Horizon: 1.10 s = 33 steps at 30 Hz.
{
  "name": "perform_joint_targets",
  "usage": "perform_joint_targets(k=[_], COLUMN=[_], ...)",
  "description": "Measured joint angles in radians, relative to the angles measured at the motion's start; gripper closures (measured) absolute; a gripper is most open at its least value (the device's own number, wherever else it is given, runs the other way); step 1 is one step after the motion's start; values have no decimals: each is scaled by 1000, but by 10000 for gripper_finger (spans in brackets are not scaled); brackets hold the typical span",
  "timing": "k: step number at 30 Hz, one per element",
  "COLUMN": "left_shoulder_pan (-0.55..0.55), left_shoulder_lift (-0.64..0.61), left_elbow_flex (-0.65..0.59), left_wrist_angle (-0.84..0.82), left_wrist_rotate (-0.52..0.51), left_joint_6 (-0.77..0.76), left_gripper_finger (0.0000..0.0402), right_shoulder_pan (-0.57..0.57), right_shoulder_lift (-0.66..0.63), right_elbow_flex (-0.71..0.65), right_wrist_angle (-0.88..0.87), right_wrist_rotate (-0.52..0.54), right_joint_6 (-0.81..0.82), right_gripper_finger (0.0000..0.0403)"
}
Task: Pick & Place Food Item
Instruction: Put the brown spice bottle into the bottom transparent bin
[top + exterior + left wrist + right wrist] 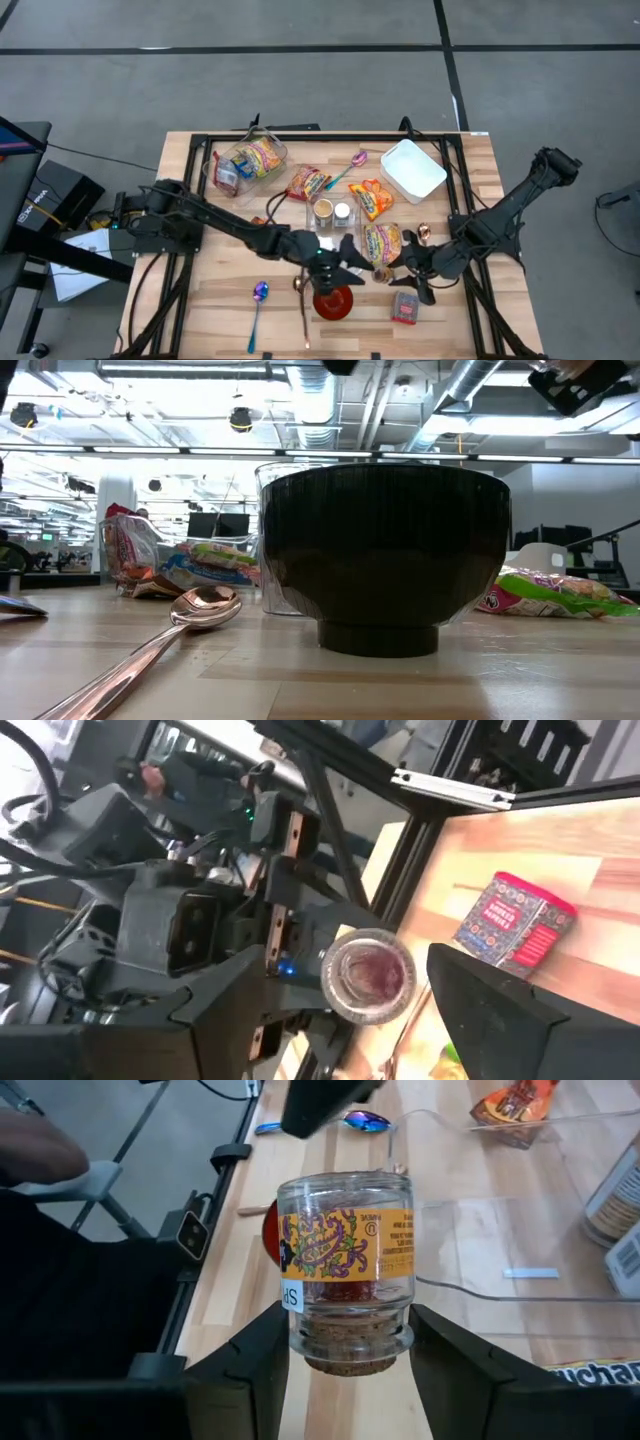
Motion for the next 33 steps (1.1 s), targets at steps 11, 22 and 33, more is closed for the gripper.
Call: perform_joint_targets(k=[11, 22, 33], left_shoulder_pan=[29, 68, 92], left_shoulder_lift=[88, 91, 91], left_elbow_flex=[113, 126, 126], left_wrist_angle=[-80, -56, -57], left_wrist_rotate=[118, 234, 270], left_joint_6=[-4, -53, -87], left_gripper_finger=[130, 130, 130], right_shoulder_pan=[2, 0, -30], right_shoulder_lift=[0, 0, 0], right_elbow_flex=[0, 0, 0], right_wrist_angle=[4, 17, 57], right_wrist_rotate=[-3, -6, -33], right_joint_6=[-24, -40, -89], right_gripper_finger=[236, 236, 236])
